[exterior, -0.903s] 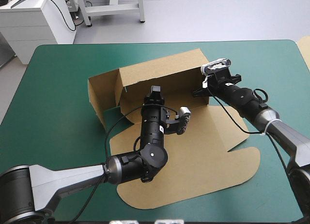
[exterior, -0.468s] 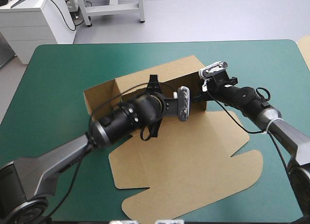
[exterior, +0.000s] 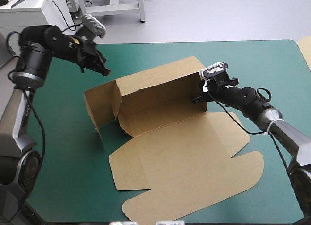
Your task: Fold the box
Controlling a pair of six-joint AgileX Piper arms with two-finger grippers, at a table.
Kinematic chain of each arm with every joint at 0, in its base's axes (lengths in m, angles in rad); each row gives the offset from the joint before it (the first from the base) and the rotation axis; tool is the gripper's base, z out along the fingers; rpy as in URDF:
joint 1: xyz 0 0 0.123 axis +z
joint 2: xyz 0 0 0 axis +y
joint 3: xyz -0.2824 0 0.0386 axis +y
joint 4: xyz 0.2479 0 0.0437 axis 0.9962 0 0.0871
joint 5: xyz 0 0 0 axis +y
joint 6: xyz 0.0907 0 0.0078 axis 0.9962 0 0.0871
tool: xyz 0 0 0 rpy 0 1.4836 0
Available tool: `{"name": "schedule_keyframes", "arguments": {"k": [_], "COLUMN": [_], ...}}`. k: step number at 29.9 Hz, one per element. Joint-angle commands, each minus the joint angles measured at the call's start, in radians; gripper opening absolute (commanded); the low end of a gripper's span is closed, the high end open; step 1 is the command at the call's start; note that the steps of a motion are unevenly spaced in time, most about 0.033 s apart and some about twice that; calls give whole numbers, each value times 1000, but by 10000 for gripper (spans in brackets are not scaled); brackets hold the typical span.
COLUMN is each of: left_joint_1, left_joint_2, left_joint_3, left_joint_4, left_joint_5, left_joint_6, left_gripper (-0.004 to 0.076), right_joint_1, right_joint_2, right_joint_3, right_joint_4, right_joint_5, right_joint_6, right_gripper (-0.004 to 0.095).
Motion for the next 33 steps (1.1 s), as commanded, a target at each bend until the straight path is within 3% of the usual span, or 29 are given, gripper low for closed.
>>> {"name": "schedule_keyframes", "arguments": {"k": [1,4,10,20,23,27,29,33], "left_joint_1": [168,310,483,588,588,588,588,588], "left_joint_2": [-33,-28,-23,-23,-23,-23,-25,-33], "left_joint_3": [-31,-21,69,344,394,411,411,411], "left_joint_4": [-224,-279,-286,-299,-309,-307,-307,-306], "left_joint_5": [36,38,38,-72,-85,-90,-96,-98], "left_joint_6": [-80,-164,-180,-195,-183,-189,-207,-213], "left_gripper": [11,-8,-8,-8,-8,-8,-8,-8], "right_joint_1": [-6,-6,-6,-11,-30,-70,-75,-75], "right_joint_2": [-43,-43,-43,-43,-43,-40,-38,-6], "right_joint_3": [-27,-27,-27,-42,-105,-249,-324,-488], "right_joint_4": [7,7,7,3,-30,-235,-424,-765], "right_joint_5": [-2,10,16,41,80,187,245,517], "right_joint_6": [-1,-1,-1,53,131,385,580,957], "right_gripper": [-21,-21,-21,-19,-19,-18,-13,-13]}}
